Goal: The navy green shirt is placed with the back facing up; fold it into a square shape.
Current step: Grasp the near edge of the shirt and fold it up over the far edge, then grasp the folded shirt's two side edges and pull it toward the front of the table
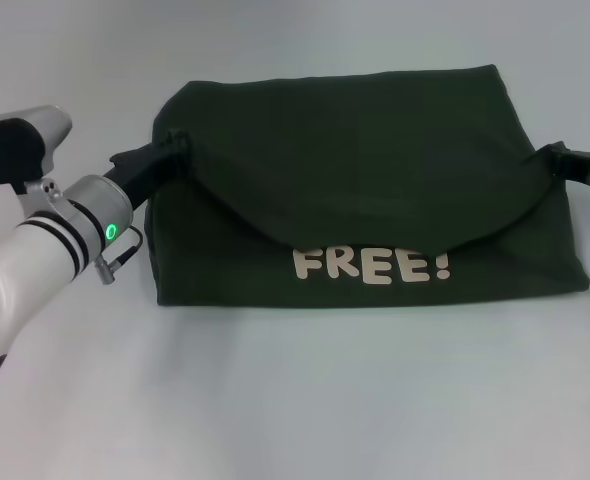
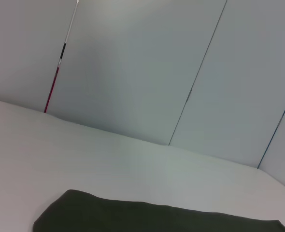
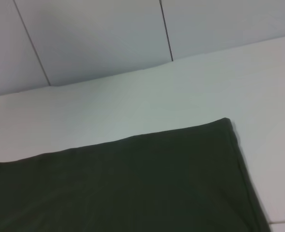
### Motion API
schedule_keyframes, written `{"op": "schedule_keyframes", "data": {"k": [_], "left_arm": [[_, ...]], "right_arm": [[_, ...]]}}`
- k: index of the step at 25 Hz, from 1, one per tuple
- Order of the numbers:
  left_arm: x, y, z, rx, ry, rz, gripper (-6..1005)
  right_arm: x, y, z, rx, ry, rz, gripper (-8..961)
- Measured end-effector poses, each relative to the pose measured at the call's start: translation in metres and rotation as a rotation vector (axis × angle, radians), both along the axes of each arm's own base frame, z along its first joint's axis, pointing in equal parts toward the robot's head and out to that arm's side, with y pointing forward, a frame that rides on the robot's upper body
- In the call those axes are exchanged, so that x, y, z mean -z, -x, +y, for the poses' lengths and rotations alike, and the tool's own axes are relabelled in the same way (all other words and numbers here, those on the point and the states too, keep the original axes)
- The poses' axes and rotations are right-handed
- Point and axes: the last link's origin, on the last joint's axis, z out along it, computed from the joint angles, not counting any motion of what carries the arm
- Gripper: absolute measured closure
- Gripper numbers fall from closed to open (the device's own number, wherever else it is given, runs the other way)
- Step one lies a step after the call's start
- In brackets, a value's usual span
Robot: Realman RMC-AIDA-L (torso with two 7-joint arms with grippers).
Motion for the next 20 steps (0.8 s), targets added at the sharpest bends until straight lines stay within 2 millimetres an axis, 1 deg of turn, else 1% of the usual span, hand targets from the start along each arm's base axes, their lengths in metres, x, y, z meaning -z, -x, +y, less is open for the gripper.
{"op": "schedule_keyframes", "data": {"k": [3,11,14,16,17,18,19,20], "left_arm": [[0.001,-0.001,0.000,0.003,0.004,-0.003,936],[0.005,-0.005,-0.002,0.028,0.020,-0.001,844],[0.004,-0.001,-0.003,0.011,0.024,-0.022,810],[0.002,0.006,-0.007,-0.017,0.022,-0.060,716],[-0.006,0.015,-0.013,-0.021,0.003,-0.125,670],[-0.006,0.015,-0.013,-0.021,0.003,-0.125,623],[-0.011,0.019,-0.017,-0.016,-0.008,-0.157,576],[-0.015,0.021,-0.023,0.008,-0.016,-0.191,553]], "right_arm": [[0.002,0.001,0.000,0.001,0.003,0.005,907],[0.011,-0.004,-0.006,0.019,0.022,0.011,806],[0.010,-0.006,-0.007,0.019,0.021,0.009,769],[0.009,-0.008,-0.008,0.022,0.020,0.010,744],[0.007,-0.010,-0.009,0.025,0.017,0.011,731],[0.006,-0.011,-0.010,0.024,0.016,0.015,690],[0.005,-0.011,-0.011,0.020,0.016,0.024,649],[0.003,-0.011,-0.013,0.009,0.021,0.041,609]]}}
